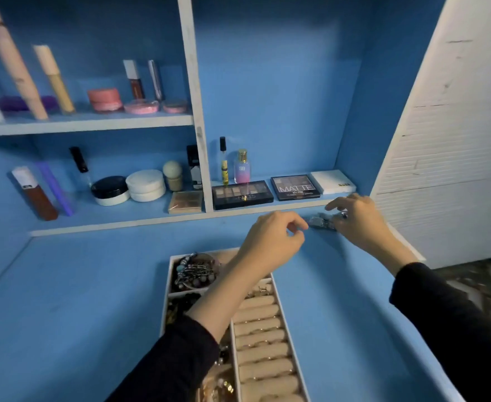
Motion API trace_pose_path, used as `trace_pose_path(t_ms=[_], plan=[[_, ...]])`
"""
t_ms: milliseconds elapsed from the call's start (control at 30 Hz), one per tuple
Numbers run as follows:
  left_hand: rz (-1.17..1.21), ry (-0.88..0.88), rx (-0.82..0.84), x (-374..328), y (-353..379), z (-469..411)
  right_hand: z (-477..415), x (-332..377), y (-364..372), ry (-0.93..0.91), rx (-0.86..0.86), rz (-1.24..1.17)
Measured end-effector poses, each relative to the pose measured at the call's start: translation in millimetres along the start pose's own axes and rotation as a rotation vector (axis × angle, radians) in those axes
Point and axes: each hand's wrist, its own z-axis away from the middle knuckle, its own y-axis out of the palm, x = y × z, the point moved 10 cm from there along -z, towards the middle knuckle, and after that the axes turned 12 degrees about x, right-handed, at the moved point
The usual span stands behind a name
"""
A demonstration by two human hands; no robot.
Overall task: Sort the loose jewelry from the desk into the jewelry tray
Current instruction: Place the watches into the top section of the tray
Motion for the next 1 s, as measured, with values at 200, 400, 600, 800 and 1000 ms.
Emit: trace_pose_path(t_ms=[200,400,600,800,1000], plan=[[-0.232,-0.010,0.094,-9,37,-59,-21,-33,14,0.095,0.334,0.382],[-0.254,-0.059,0.125,0,55,-83,-24,-33,17,0.004,0.447,0.458],[-0.269,-0.008,0.149,-4,58,-86,-34,-33,-2,-0.029,0.267,0.289],[-0.048,0.074,0.064,-20,30,-84,-26,20,-43,-0.200,0.103,0.064],[0.389,0.074,-0.018,-3,-19,-53,-2,83,-45,-0.251,0.256,-0.449]])
